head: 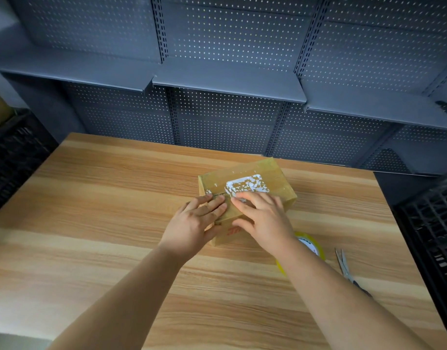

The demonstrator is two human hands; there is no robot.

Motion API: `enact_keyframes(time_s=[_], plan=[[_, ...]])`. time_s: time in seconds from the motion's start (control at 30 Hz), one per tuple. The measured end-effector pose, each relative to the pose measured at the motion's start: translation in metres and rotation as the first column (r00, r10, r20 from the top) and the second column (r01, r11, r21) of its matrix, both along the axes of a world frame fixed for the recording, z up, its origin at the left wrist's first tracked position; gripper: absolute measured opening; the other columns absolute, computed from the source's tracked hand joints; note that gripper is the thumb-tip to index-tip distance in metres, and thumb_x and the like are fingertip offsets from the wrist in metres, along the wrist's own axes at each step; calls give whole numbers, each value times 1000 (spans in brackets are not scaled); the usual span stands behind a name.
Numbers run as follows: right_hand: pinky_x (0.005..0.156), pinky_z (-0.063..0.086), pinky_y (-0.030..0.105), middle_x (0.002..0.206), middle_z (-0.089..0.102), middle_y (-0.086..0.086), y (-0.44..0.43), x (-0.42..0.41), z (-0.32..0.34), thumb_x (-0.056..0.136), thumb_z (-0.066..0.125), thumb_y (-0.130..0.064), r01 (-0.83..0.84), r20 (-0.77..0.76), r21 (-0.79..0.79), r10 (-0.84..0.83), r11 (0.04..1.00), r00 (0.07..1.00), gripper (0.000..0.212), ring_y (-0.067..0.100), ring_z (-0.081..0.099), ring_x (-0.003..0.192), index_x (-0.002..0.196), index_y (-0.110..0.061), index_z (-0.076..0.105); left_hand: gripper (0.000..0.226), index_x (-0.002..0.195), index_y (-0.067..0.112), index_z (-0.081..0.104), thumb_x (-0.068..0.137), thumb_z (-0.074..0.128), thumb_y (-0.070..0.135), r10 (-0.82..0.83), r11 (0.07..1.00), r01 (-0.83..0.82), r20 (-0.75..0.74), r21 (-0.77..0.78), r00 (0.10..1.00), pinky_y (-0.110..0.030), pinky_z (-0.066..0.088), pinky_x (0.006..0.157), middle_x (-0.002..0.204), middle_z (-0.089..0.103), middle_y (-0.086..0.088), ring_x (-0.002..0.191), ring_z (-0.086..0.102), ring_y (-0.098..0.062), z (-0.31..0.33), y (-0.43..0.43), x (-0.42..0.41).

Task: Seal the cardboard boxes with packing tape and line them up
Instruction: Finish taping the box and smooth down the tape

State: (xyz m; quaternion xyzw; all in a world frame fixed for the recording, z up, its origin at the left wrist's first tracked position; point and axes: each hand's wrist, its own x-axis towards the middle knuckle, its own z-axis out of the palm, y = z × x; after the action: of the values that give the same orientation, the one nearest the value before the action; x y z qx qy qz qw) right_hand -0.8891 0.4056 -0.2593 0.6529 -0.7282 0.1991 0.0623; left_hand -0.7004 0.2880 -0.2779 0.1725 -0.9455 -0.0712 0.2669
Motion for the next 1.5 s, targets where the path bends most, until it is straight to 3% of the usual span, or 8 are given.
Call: enact_keyframes(time_s=[0.37, 0.57, 0.8, 0.93, 1.07, 1.27, 1.4, 1.5], plan=[[104, 42, 47, 145, 50, -4, 3, -2, -3, 78, 80, -28, -18, 53, 27, 17, 999, 998, 66, 17, 38, 134, 138, -21, 55, 48, 94, 13, 68, 85, 49, 55, 192, 981, -192, -7, -8, 981, -40, 54, 78, 116, 66, 1, 106, 59, -26, 16, 26, -23], [114, 32, 40, 153, 40, 1, 67, -17, -13, 93, 65, -30, 190, 213, -91, -167, 978, 963, 41, 23, 39, 139, 131, -15, 61, 63, 96, 13, 49, 53, 90, 36, 233, 972, -228, 114, -52, 966, -45, 54, 83, 106, 62, -10, 108, 48, -33, 10, 30, -31], [84, 41, 20, 115, 63, 12, 182, -32, -47, 94, 58, -36, 758, 622, 122, -644, 641, 445, 38, 24, 60, 94, 117, -7, 68, 48, 112, 10, 58, 75, 81, 30, 197, 967, -230, 254, 108, 947, -47, 49, 97, 133, 53, -5, 133, 37, -31, 24, 15, -44], [67, 34, 11, 108, 69, 13, 200, -30, -57, 95, 60, -17, 751, 638, 277, -699, 599, 322, 25, 16, 57, 80, 115, -5, 69, 63, 126, 9, 54, 76, 70, 43, 188, 980, -199, 257, 16, 948, -49, 21, 118, 142, 49, -8, 138, 35, -30, 33, 26, -56], [69, 33, 14, 110, 71, 6, 204, -36, -58, 96, 57, -11, 719, 583, 378, -753, 583, 304, 24, 12, 57, 82, 117, -9, 69, 50, 121, 9, 59, 83, 59, 41, -86, 995, 80, 98, 67, 991, -50, 42, 103, 135, 56, -11, 127, 48, -33, 28, 93, -88], [80, 39, 22, 133, 57, 1, 204, -59, -58, 94, 61, -16, 622, 541, 507, -782, 596, 309, 47, 14, 59, 102, 140, -20, 51, 68, 153, 18, 21, 97, 52, 38, -295, 953, 156, 684, 259, 667, -33, 4, 120, 161, 17, -2, 150, 4, -20, -9, 168, -150], [110, 32, 25, 155, 29, -9, 190, -78, -60, 92, 64, -11, 445, 630, 535, -690, 719, 357, 71, 12, 30, 144, 152, -28, 32, 51, 148, 24, 33, 99, 49, 27, -233, 971, 97, 759, 220, 608, -36, 29, 114, 149, 42, -7, 147, 20, -28, -31, 171, -167], [103, 45, 31, 125, 60, -10, 175, -86, -66, 90, 67, -9, 390, 735, 502, -618, 772, 279, 55, 8, 58, 113, 140, -27, 52, 45, 143, 24, 39, 99, 49, 28, -240, 964, 66, 731, 259, 639, -35, 36, 107, 144, 48, -8, 138, 36, -30, -27, 167, -163]])
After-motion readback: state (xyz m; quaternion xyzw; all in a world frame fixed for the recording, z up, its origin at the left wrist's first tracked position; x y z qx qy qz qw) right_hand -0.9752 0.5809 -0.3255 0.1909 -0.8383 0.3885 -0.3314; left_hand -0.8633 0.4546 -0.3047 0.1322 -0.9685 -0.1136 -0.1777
